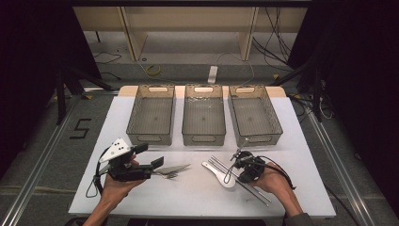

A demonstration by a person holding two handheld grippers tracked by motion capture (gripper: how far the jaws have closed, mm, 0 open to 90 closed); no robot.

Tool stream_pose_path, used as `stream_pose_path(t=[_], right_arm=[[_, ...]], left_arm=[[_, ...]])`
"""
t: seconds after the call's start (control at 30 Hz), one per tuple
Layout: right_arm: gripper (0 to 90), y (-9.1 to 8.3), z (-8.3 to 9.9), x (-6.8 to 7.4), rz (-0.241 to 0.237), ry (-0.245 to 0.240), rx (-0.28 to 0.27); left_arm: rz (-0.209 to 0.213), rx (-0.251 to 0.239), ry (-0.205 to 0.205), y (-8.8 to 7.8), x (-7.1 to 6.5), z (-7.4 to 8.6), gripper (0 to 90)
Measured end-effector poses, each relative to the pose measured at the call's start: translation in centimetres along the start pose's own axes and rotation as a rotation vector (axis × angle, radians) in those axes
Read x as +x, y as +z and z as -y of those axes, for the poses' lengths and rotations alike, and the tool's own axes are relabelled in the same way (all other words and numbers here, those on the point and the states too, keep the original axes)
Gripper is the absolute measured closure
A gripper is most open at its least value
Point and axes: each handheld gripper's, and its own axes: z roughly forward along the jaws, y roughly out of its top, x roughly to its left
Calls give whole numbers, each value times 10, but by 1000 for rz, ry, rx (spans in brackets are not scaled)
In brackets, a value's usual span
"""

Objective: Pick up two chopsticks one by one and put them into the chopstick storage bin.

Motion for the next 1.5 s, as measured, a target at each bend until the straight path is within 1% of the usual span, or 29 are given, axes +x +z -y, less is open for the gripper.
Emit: stream_pose_path(t=[0.03, 0.17, 0.3, 0.37, 0.57, 0.73, 0.77, 0.83, 0.9, 0.93, 0.97, 1.0, 1.07, 1.1, 1.17, 1.2, 1.23, 1.3, 1.37, 1.4, 1.47, 1.5], right_arm=[[832, 0, 0, 0, -3, -9, 1], [850, 1, -1, 0, -5, -7, 0], [861, 0, -2, -1, -10, -10, 13], [864, 0, -3, -2, -15, -15, 9], [868, -4, -3, -3, -6, -42, -8], [870, -10, -2, -5, 10, -58, -35], [870, -14, -2, -6, 15, -57, -48], [870, -15, -2, -7, 18, -61, -52], [870, -21, -1, -8, 9, -56, -78], [870, -27, 0, -8, 10, -54, -97], [870, -27, 0, -8, 10, -54, -97], [870, -31, -1, -7, 6, -66, -112], [870, -33, -1, -6, 7, -67, -117], [870, -35, -2, -5, 10, -77, -121], [869, -38, -3, -1, 8, -95, -132], [869, -42, -5, 4, 3, -118, -139], [869, -42, -5, 4, 3, -118, -139], [869, -45, -8, 9, 3, -143, -147], [869, -47, -11, 16, 1, -173, -152], [869, -48, -13, 19, 1, -194, -153], [869, -50, -16, 26, -2, -218, -155], [869, -52, -18, 31, 9, -244, -169]], left_arm=[[-1, 1, 1, 0, 0, 0, 163], [0, 1, -1, 0, -1, 0, 163], [-1, 1, 3, 0, -1, 0, 164], [-1, 2, 3, 0, 0, 0, 164], [-3, 2, 3, 0, 0, 0, 164], [-3, 1, 4, 0, 0, 0, 164], [-2, 1, 0, 0, 0, -1, 164], [8, -4, -12, 0, 0, -1, 165], [6, -1, -2, 1, -1, -2, 165], [9, 3, 2, 1, -1, -2, 165], [11, 5, 1, 1, -1, -2, 165], [18, 13, 1, 3, -1, -2, 165], [33, 33, 9, 7, -2, -3, 165], [42, 48, 6, 9, -4, -4, 165], [49, 80, 21, 14, -7, -7, 165], [56, 95, 32, 17, -9, -8, 165], [70, 110, 42, 20, -10, -9, 165], [98, 138, 62, 28, -14, -12, 165], [124, 163, 96, 36, -20, -15, 165], [140, 184, 117, 41, -23, -17, 165], [162, 211, 154, 49, -29, -18, 165], [169, 225, 172, 53, -32, -19, 166]])
